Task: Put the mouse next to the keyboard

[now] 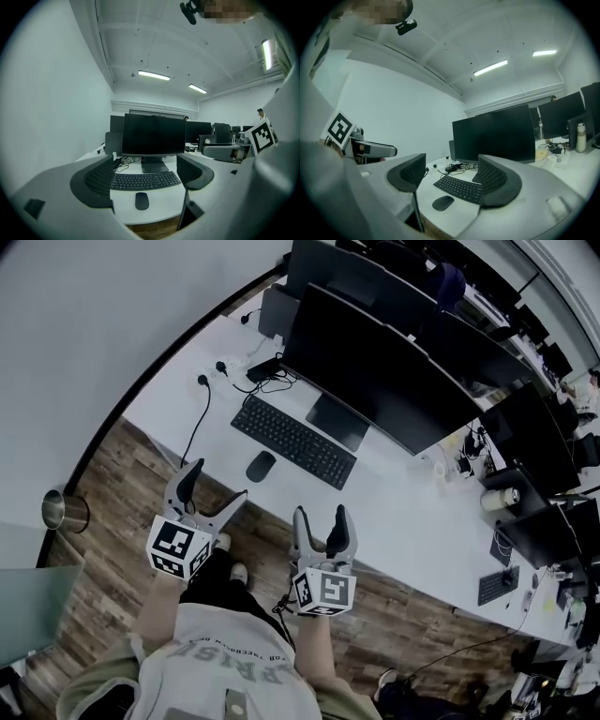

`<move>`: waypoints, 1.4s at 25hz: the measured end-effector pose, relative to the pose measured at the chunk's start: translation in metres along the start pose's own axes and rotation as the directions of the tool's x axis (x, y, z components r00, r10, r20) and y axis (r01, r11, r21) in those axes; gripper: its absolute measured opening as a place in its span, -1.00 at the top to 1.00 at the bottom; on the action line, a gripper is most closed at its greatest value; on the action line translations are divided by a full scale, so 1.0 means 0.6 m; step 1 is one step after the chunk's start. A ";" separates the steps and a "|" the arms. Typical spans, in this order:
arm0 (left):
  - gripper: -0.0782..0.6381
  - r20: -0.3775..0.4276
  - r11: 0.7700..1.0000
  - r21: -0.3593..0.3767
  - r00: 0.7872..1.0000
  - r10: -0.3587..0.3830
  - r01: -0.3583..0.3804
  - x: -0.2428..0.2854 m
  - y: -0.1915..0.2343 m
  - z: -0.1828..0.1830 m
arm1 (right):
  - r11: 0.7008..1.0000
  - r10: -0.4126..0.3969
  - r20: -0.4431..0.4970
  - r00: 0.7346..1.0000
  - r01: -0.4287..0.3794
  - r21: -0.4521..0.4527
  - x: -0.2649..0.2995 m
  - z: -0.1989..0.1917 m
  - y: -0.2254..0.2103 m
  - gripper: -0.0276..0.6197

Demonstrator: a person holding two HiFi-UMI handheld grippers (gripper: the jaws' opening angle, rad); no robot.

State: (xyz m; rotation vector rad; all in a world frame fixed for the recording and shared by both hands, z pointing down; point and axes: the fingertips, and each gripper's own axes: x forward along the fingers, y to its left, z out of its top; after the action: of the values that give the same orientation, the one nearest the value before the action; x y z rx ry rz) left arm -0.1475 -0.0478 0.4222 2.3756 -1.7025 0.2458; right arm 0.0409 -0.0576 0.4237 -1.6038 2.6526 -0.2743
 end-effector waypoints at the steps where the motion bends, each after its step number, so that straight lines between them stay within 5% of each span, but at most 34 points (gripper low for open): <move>1: -0.34 -0.002 1.000 -0.001 1.000 0.000 0.000 0.005 0.004 -0.001 | 1.000 -0.002 -0.003 1.000 0.002 0.004 0.007 -0.003 -0.002 -0.13; 21: -0.34 -0.097 0.990 0.012 0.986 -0.137 0.139 0.115 0.120 -0.038 | 0.990 -0.088 -0.210 0.974 0.109 0.090 0.184 -0.147 0.024 -0.13; 29: -0.34 -0.136 0.980 -0.010 0.971 -0.199 0.199 0.162 0.145 -0.061 | 0.977 -0.120 -0.398 0.910 0.178 0.114 0.257 -0.270 0.037 -0.13; 35: -0.34 -0.157 0.975 -0.026 0.963 -0.221 0.219 0.187 0.173 -0.070 | 0.970 -0.143 -0.544 0.827 0.225 0.087 0.295 -0.361 0.047 -0.13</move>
State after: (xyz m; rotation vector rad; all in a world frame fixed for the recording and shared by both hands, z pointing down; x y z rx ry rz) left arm -0.2107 -0.1716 0.4988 2.4401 -1.3540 0.3796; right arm -0.0919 -0.1717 0.6437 -1.9707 2.7349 -1.0502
